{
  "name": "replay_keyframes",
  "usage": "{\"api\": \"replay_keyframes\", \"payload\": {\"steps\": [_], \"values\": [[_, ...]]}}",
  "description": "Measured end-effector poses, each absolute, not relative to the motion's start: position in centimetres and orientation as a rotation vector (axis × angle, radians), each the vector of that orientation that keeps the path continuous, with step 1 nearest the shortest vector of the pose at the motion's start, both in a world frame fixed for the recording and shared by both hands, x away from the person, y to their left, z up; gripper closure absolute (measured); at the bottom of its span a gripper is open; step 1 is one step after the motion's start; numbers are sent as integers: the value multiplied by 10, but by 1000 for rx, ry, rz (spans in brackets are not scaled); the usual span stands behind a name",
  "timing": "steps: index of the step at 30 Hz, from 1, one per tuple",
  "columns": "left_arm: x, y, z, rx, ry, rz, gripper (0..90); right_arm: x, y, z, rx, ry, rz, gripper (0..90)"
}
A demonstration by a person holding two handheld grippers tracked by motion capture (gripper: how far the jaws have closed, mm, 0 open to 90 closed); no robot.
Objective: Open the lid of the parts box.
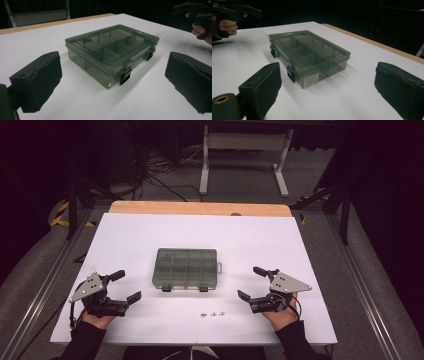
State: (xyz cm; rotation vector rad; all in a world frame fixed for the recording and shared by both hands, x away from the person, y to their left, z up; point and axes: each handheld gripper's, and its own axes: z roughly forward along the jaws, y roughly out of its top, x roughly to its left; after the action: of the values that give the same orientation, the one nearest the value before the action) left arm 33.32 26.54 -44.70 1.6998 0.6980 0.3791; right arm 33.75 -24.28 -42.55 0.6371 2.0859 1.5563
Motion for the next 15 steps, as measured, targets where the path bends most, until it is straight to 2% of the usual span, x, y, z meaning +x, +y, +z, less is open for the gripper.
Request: {"api": "replay_keyframes", "payload": {"steps": [8, 15], "values": [[333, 263, -443, 1712, 677, 396, 18, 336, -243, -426, 641, 2092, 1548, 86], [340, 259, -441, 1690, 691, 354, 19, 337, -241, -428, 645, 2103, 1544, 86]]}}
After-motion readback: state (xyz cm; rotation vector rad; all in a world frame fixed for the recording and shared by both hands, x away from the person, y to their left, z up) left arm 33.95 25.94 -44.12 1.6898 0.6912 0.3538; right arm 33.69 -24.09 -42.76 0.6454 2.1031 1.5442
